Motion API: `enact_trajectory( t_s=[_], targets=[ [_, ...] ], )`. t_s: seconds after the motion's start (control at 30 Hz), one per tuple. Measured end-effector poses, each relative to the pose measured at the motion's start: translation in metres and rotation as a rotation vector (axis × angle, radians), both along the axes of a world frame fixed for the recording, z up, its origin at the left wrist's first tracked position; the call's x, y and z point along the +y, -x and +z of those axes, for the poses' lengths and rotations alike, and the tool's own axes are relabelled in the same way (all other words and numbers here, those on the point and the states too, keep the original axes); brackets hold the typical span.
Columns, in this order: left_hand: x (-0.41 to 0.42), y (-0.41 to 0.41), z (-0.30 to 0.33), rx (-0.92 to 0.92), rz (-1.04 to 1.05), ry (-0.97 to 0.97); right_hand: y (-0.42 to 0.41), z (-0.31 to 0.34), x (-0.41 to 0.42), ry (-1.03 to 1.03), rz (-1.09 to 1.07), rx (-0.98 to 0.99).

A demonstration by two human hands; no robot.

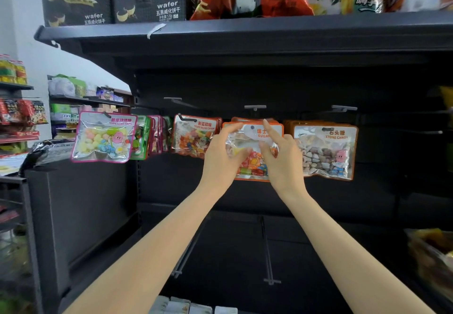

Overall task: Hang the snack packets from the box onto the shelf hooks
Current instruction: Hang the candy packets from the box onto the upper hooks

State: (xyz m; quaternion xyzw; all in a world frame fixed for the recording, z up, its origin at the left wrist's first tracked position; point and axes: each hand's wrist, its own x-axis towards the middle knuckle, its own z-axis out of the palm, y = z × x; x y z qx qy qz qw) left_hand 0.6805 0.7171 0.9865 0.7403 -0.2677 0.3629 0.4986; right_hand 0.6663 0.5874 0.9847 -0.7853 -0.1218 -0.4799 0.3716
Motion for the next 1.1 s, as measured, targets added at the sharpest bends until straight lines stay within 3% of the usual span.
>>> enact_trajectory(
  t_s=[0.17, 0.33, 0.5, 0.63, 0.83, 1.1],
  targets=[
    [-0.003, -0.01, 0.001, -0.003, 0.172, -0.111, -0.012, -0.006, 0.001, 0.11, -0.168, -0.039],
    [-0.009, -0.012, -0.004, -0.11, 0.336, -0.154, -0.018, -0.009, 0.002, 0.259, -0.341, -0.238],
    [0.013, -0.006, -0.007, -0.219, 0.404, -0.183, -0.007, -0.011, 0.019, 0.237, -0.223, -0.318],
    [0.058, 0.006, -0.014, -0.224, 0.427, -0.234, 0.001, -0.018, 0.053, 0.109, 0.09, -0.145],
    [0.167, 0.037, -0.061, 0.063, 0.542, -0.216, 0.002, -0.056, 0.155, 0.211, 0.382, 0.175],
    [0.381, 0.097, -0.177, 0.579, 0.709, -0.102, 0.027, -0.158, 0.367, 0.34, 0.719, 0.54]
  ],
)
